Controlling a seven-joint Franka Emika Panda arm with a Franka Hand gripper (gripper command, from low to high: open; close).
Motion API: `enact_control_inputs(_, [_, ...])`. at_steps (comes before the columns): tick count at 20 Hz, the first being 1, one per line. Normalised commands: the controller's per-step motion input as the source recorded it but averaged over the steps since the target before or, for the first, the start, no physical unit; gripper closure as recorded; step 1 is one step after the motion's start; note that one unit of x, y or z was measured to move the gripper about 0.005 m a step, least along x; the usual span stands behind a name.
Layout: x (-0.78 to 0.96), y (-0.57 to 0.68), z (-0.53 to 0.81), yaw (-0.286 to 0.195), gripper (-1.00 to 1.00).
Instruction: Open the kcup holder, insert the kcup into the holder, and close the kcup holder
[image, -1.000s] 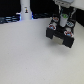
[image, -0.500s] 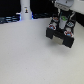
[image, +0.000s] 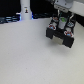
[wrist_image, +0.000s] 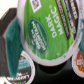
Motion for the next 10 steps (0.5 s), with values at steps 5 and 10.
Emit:
enact_control_inputs(5, [0.02, 0.04, -0.26, 0.01, 1.0])
enact_control_inputs(10, [0.04, 0.1, -0.11, 0.04, 1.0])
